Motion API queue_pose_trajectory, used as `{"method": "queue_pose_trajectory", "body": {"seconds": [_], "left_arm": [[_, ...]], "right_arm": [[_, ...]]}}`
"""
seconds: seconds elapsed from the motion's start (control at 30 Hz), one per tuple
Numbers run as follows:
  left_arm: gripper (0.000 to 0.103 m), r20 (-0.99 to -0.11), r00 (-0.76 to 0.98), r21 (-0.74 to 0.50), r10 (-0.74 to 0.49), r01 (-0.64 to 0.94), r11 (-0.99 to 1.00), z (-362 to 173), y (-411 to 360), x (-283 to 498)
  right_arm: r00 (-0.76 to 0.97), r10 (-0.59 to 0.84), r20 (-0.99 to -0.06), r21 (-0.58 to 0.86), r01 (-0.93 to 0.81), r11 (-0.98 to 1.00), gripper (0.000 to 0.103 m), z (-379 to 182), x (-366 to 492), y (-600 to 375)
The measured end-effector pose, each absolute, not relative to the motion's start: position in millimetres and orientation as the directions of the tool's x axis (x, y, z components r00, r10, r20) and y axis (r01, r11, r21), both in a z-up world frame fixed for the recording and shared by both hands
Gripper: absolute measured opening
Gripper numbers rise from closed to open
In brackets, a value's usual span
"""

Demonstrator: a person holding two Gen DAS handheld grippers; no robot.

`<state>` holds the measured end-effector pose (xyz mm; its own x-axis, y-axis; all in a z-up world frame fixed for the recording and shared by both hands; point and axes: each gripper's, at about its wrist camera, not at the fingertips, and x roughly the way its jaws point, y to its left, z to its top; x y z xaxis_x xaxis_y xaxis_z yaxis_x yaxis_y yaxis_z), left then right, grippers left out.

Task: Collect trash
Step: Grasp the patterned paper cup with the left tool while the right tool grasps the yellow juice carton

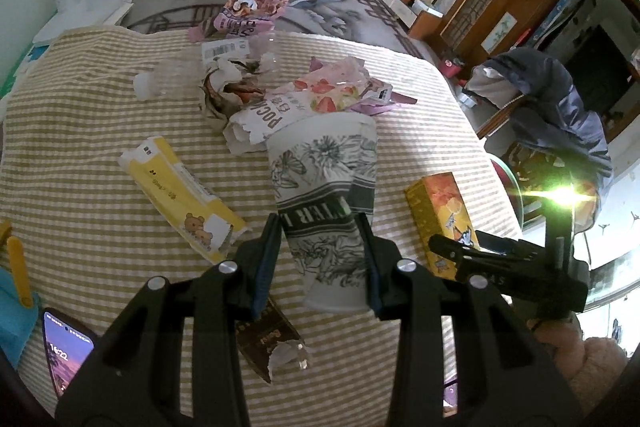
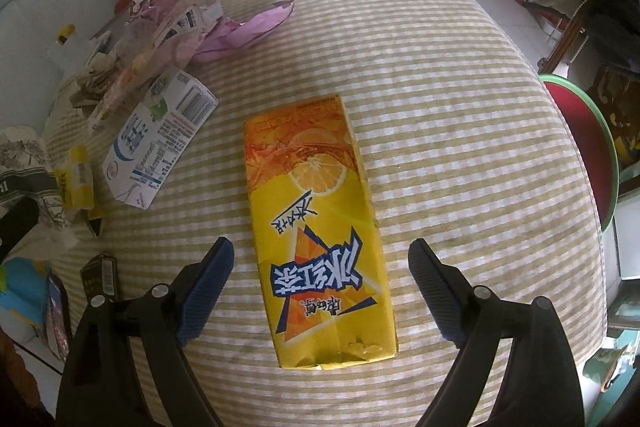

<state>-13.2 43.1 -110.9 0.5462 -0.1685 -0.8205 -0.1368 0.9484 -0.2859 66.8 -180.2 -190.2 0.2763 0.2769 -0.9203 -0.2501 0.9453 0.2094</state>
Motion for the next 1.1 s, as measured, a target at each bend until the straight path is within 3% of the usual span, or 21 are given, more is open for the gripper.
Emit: {"method": "queue_pose_trajectory", "body": {"seconds": [0.33, 0.47, 1.1], "left_arm": [[0.036, -0.823, 0.543, -0.279, -0.165, -0.135, 0.951, -112, 39, -13], [0.036, -0.826, 0.539, -0.278, -0.168, -0.129, 0.952, -112, 32, -11], [0.036, -0.788, 0.584, -0.292, -0.194, -0.078, 0.953, -92, -16, 18]], "right_arm": [[0.287, 0.284, -0.915, 0.208, -0.270, 0.940, 0.083, -190, 64, -183], [0.281, 0.299, -0.912, 0.215, -0.294, 0.931, 0.062, -191, 60, -184], [0.500, 0.338, -0.798, 0.243, -0.246, 0.938, 0.062, -107, 61, -250]]}}
